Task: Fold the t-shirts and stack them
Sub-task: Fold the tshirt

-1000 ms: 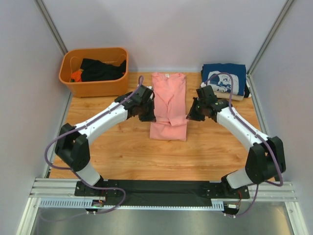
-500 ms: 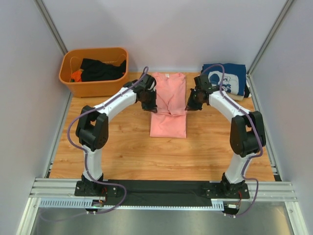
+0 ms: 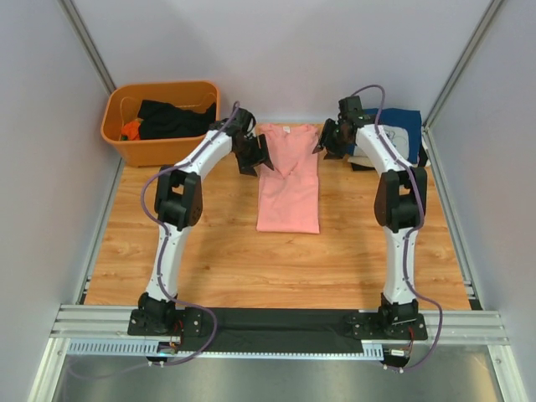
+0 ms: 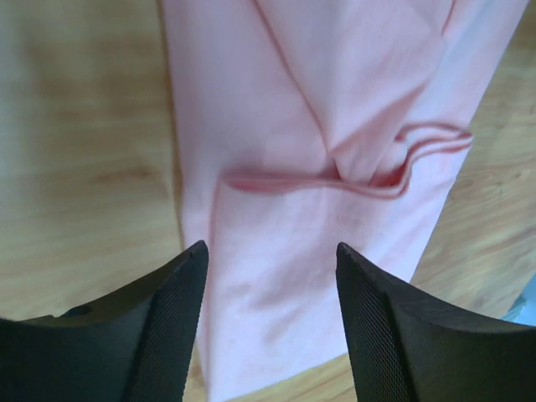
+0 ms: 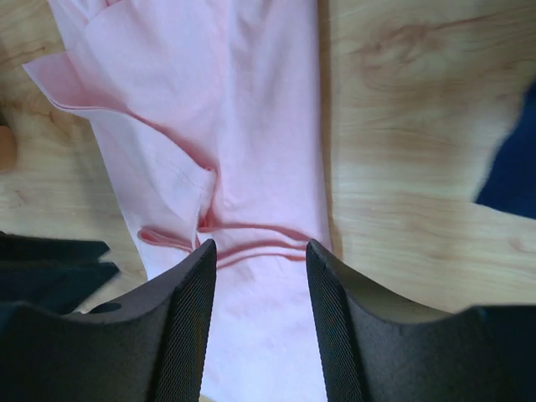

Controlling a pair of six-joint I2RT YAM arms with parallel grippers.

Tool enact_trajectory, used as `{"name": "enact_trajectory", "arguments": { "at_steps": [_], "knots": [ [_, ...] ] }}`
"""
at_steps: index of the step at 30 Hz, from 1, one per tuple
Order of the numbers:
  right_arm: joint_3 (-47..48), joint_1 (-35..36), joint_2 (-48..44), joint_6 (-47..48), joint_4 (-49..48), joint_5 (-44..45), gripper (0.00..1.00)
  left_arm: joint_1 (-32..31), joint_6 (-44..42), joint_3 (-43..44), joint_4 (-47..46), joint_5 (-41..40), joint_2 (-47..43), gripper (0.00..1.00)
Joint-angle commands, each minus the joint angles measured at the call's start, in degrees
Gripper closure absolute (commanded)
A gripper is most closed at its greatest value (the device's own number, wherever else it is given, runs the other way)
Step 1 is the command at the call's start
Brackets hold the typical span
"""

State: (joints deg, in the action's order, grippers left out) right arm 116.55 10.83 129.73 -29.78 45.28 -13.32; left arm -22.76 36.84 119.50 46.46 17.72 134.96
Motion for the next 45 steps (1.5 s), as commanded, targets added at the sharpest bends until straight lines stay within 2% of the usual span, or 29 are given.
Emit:
{"name": "enact_trajectory", "arguments": {
  "at_steps": [1,3,4,6,7,9,10,11,14,16,22,27,30,35,36,42,43,45],
  "knots": [
    [5.6,-1.3,-1.9,2.6,9.7,-1.9,0.51,2.9,1.5,11.3,7.8,3.7,0.1,0.28],
    [-1.7,-0.9,-9.4,3.1,5.1,-1.8,0.51,2.4,0.4,8.0,6.6,1.5,-5.7,0.27],
    [-10.8,-0.8,-12.4,2.9,3.1,-2.1,0.51,2.0,0.2,2.3,5.7,0.9,-8.0,0.27],
    [-19.7,-0.5,-20.8,2.4,-2.8,-3.1,0.50,1.1,-0.5,-4.0,2.7,-0.1,-14.3,0.27],
    [-28.7,-0.3,-23.4,2.0,-4.8,-4.2,0.47,0.6,-0.8,-9.4,2.2,-0.8,-16.3,0.27],
    [-36.8,0.4,-30.0,1.9,-9.6,-5.4,0.37,-0.9,-1.5,-15.0,0.4,-2.8,-21.7,0.27],
    [-40.1,0.7,-33.3,1.7,-10.6,-6.5,0.30,-1.4,-1.6,-20.7,-0.4,-3.6,-23.6,0.28],
    [-46.1,0.9,-34.7,1.3,-11.6,-7.5,0.30,-1.9,-1.7,-23.8,-2.4,-4.3,-25.5,0.28],
    [-56.0,1.2,-38.4,0.5,-16.0,-11.3,0.28,-3.3,-1.3,-36.7,-9.0,-5.2,-32.9,0.27],
    [-59.4,1.3,-39.1,0.3,-18.6,-12.8,0.28,-3.5,0.1,-46.1,-13.4,-4.3,-37.6,0.27],
    [-65.1,2.9,-37.8,-0.1,-23.4,-13.8,0.31,-3.9,2.9,-60.0,-24.7,-1.8,-42.2,0.25],
    [-65.8,4.0,-34.8,-0.5,-25.7,-13.9,0.37,-4.7,4.3,-64.0,-30.6,-0.3,-41.2,0.24],
    [-66.0,4.0,-32.6,-0.2,-26.4,-14.1,0.47,-5.3,5.3,-65.1,-32.9,0.6,-38.9,0.25],
    [-67.2,4.0,-31.1,-0.1,-27.3,-14.3,0.54,-6.2,6.8,-66.7,-35.9,0.7,-36.9,0.29],
    [-67.3,4.0,-31.0,0.1,-27.5,-14.4,0.58,-6.3,7.0,-66.9,-36.2,0.7,-36.6,0.29],
    [-67.6,4.0,-29.9,0.5,-27.5,-14.5,0.76,-6.9,7.5,-67.1,-38.2,1.4,-34.9,0.42],
    [-67.5,4.0,-29.7,0.5,-27.6,-14.5,0.78,-7.0,7.5,-67.2,-38.5,1.6,-34.6,0.48],
    [-67.6,4.0,-29.7,0.5,-27.6,-14.5,0.85,-7.3,7.6,-67.4,-39.5,1.9,-34.1,0.53]
  ]
}}
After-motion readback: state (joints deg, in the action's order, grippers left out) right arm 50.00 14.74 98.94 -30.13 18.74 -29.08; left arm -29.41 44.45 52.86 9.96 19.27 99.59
